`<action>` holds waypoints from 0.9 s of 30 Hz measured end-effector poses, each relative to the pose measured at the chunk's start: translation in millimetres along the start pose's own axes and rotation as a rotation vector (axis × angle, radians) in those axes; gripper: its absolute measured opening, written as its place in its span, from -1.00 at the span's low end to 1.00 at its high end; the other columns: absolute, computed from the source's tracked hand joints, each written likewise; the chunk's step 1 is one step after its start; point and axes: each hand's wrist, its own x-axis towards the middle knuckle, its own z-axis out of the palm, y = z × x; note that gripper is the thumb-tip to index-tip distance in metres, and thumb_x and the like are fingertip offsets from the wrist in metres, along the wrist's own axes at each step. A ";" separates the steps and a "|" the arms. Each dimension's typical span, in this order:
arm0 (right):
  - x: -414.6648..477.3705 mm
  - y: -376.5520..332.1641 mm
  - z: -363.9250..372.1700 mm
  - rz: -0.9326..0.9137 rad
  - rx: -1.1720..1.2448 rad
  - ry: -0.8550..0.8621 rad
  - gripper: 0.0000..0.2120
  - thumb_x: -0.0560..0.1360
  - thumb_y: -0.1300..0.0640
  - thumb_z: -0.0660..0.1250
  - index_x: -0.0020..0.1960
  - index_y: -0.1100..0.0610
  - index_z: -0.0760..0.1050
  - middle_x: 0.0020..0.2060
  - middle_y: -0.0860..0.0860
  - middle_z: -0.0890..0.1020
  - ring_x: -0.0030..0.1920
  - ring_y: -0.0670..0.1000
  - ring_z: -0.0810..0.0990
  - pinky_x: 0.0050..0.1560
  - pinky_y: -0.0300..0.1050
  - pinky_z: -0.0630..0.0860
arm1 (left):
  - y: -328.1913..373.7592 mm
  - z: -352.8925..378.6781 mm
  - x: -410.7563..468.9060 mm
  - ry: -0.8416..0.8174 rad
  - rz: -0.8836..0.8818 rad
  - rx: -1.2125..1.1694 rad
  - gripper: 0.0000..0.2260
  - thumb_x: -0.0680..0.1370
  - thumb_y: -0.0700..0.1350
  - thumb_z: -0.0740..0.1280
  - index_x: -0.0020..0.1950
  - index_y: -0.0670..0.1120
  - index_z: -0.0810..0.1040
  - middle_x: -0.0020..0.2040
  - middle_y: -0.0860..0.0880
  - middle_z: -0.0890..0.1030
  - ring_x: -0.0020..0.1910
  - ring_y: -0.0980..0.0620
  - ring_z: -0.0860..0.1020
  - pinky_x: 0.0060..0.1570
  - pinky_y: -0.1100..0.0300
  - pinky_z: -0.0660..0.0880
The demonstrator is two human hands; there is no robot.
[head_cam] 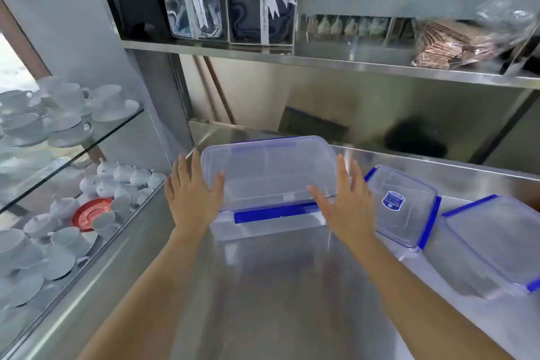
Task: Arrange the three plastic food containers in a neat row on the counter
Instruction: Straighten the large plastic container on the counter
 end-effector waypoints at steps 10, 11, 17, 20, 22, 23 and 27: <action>-4.3 -2.1 34.3 0.172 0.021 -0.138 -0.27 0.49 -0.27 0.08 0.51 0.08 -0.01 0.54 0.12 -0.03 0.54 0.15 -0.11 0.47 0.09 0.12 | 2.3 3.5 6.7 -0.227 -0.209 -0.286 -0.54 0.58 0.00 0.20 0.47 0.00 0.24 0.45 -0.18 0.33 0.36 -0.23 0.38 0.33 -0.08 0.33; -4.1 -1.2 35.3 0.167 0.025 -0.143 -0.28 0.49 -0.26 0.08 0.51 0.09 -0.01 0.54 0.12 -0.04 0.53 0.15 -0.12 0.47 0.09 0.12 | 2.6 1.9 7.5 -0.248 -0.220 -0.263 -0.55 0.58 0.02 0.19 0.47 0.01 0.26 0.44 -0.18 0.35 0.35 -0.23 0.39 0.32 -0.08 0.33; 0.9 7.2 35.7 0.125 0.101 -0.171 -0.31 0.49 -0.22 0.14 0.49 0.10 0.03 0.54 0.12 -0.06 0.53 0.15 -0.16 0.46 0.11 0.14 | -2.0 -5.8 3.6 -0.293 -0.244 -0.148 -0.52 0.55 0.11 0.21 0.45 0.06 0.30 0.45 -0.13 0.38 0.36 -0.22 0.40 0.32 -0.07 0.34; 8.8 12.9 32.0 0.109 0.118 -0.201 -0.32 0.49 -0.21 0.15 0.47 0.10 0.05 0.54 0.10 -0.06 0.53 0.14 -0.18 0.47 0.13 0.10 | -0.9 -12.0 -7.7 -0.319 -0.223 -0.043 -0.52 0.53 0.11 0.22 0.44 0.04 0.31 0.40 -0.13 0.42 0.29 -0.24 0.46 0.27 -0.05 0.39; 19.2 15.7 27.3 0.087 0.102 -0.269 -0.33 0.50 -0.19 0.15 0.46 0.11 0.04 0.54 0.11 -0.09 0.53 0.14 -0.21 0.48 0.13 0.03 | 1.8 -23.1 -9.6 -0.432 -0.220 0.023 -0.50 0.52 0.11 0.23 0.43 0.00 0.30 0.32 -0.11 0.48 0.14 -0.24 0.56 0.16 -0.03 0.52; 25.4 16.6 23.8 0.081 0.093 -0.315 -0.34 0.50 -0.18 0.16 0.46 0.12 0.04 0.54 0.12 -0.09 0.52 0.14 -0.21 0.48 0.13 0.01 | 5.7 -31.9 -7.9 -0.505 -0.228 0.048 -0.52 0.52 0.09 0.24 0.41 -0.05 0.33 0.22 -0.09 0.50 0.06 -0.23 0.60 0.06 -0.02 0.58; 32.8 8.8 14.8 0.135 0.074 -0.257 -0.32 0.50 -0.14 0.19 0.46 0.17 0.04 0.53 0.15 -0.02 0.53 0.16 -0.08 0.48 0.12 0.09 | 13.9 -55.1 19.8 -0.476 -0.155 0.178 -0.68 0.54 0.02 0.21 -0.03 -0.23 0.55 -0.04 -0.21 0.59 0.00 -0.28 0.61 -0.02 -0.03 0.56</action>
